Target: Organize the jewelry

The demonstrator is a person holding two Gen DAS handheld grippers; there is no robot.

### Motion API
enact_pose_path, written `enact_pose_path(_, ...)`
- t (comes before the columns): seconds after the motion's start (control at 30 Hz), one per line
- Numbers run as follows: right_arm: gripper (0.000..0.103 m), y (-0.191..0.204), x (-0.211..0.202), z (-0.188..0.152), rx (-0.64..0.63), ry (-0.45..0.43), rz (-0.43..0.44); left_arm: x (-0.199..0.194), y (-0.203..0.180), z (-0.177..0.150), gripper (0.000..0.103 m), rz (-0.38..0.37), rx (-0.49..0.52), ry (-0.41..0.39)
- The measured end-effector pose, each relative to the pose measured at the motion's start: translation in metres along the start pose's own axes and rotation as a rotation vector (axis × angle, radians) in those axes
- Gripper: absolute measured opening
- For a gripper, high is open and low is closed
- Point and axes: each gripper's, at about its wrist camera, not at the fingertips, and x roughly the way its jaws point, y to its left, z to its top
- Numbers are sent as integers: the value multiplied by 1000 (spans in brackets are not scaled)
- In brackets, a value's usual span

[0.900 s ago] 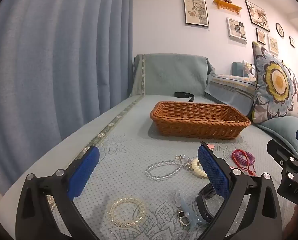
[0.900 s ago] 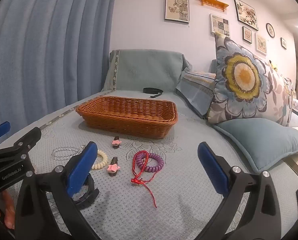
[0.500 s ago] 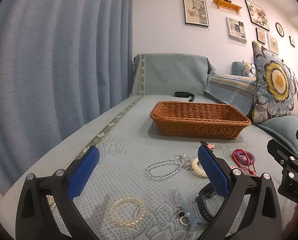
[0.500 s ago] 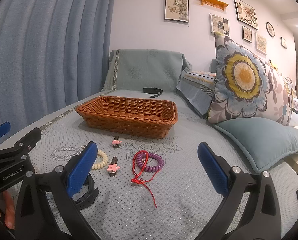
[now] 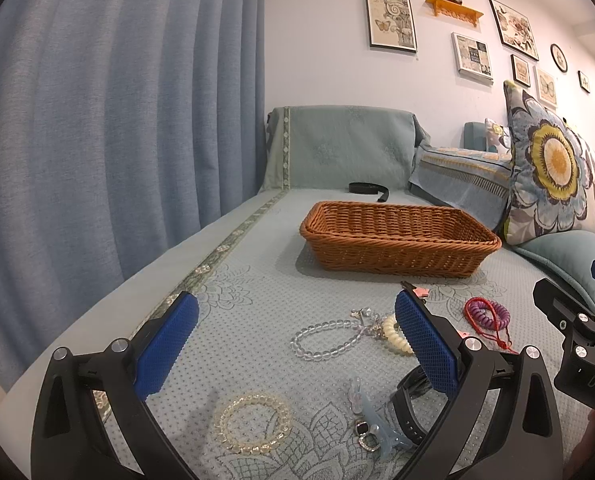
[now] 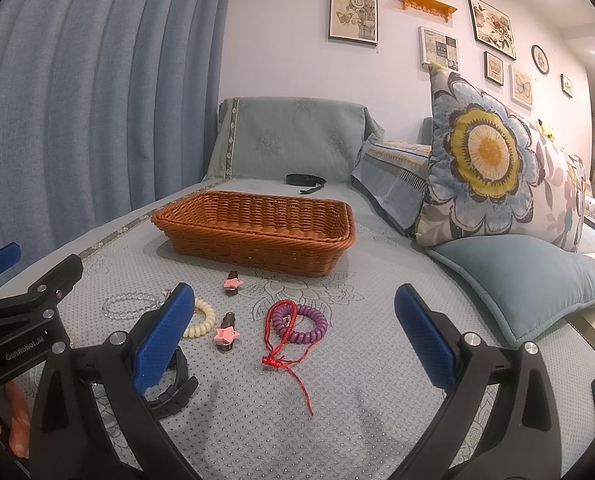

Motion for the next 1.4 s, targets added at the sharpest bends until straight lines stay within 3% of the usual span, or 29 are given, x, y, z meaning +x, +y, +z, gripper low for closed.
enact_pose_path(0.8, 96, -1, 3, -1, 4, 19, 1, 0, 6, 2, 96, -20, -27, 14)
enact_pose_path(0.9, 95, -7, 8, 1, 20, 55, 13, 5, 31, 5, 96, -49, -34, 77)
enact_pose_path(1.03, 81, -15, 17, 0, 43, 147, 56, 29, 49, 9, 94, -138, -7, 223)
enact_pose_path(1.1, 71, -19, 21, -2, 60, 198, 98, 35, 58, 11, 89, -149, 37, 304)
enact_pose_path(1.13, 67, -21, 22, -3, 70, 222, 121, 38, 65, 8, 87, -182, 11, 356)
enact_pose_path(1.17, 66, -22, 23, -4, 78, 243, 135, 40, 68, 7, 79, -190, 21, 394)
enact_pose_path(1.23, 61, -24, 25, -6, 87, 281, 155, 44, 73, 2, 74, -222, 23, 444)
enact_pose_path(1.27, 60, -26, 27, -8, 95, 309, 162, 44, 73, -1, 71, -221, 23, 425)
enact_pose_path(1.33, 50, -27, 33, -12, 106, 347, 177, 50, 79, -6, 61, -270, -28, 459)
enact_pose_path(1.4, 48, -29, 38, -12, 116, 370, 186, 51, 85, -9, 57, -350, -114, 494)
